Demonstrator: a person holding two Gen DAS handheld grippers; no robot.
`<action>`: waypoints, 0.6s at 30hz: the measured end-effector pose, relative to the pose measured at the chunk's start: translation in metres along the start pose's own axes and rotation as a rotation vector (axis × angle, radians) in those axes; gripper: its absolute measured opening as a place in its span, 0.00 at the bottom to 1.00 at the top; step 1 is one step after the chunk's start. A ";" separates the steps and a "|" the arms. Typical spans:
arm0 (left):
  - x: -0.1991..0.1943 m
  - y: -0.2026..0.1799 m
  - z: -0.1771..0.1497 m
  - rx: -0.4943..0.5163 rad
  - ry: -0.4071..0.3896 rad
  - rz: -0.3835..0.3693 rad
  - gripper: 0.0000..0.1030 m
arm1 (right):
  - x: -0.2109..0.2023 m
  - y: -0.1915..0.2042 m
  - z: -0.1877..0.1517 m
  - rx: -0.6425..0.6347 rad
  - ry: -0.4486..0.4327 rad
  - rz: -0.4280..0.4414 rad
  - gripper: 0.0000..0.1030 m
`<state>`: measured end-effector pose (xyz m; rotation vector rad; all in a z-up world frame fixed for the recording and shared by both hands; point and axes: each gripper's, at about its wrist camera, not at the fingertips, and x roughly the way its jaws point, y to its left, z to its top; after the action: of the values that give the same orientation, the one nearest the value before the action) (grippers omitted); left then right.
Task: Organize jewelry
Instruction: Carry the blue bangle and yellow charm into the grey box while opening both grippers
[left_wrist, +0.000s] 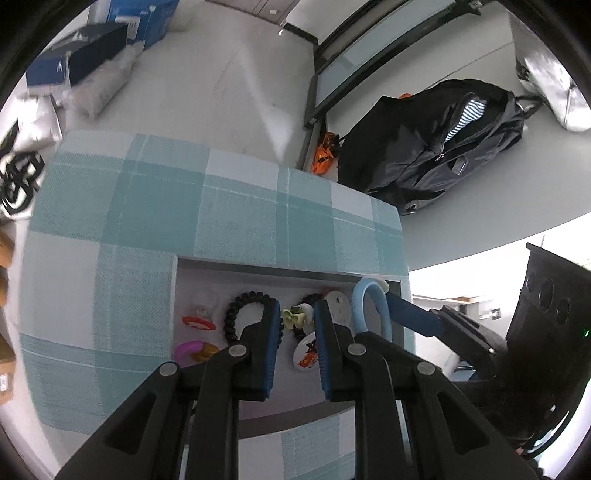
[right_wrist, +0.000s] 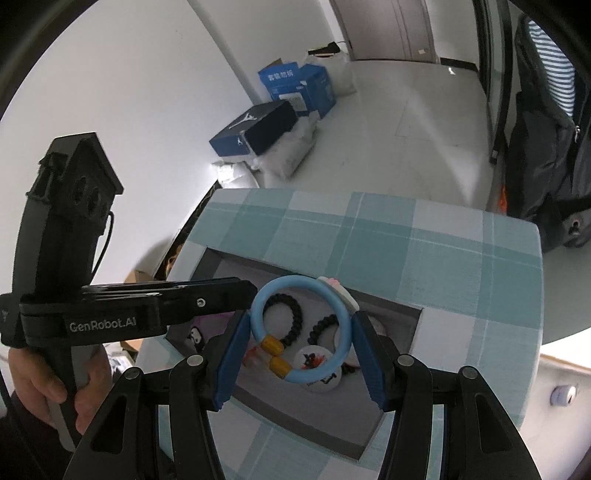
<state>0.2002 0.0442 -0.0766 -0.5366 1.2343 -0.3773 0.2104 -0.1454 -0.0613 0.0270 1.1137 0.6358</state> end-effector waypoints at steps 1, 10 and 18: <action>0.001 0.001 0.000 -0.006 0.005 -0.007 0.14 | 0.000 0.001 0.000 -0.007 -0.001 -0.001 0.54; 0.003 0.000 0.001 -0.023 0.035 -0.012 0.18 | 0.002 0.003 -0.002 -0.041 0.004 -0.031 0.55; -0.020 0.005 -0.001 -0.043 -0.057 -0.022 0.62 | -0.017 -0.006 0.003 -0.046 -0.078 -0.048 0.70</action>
<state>0.1933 0.0593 -0.0640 -0.5945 1.1847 -0.3518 0.2109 -0.1578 -0.0475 -0.0139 1.0214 0.6120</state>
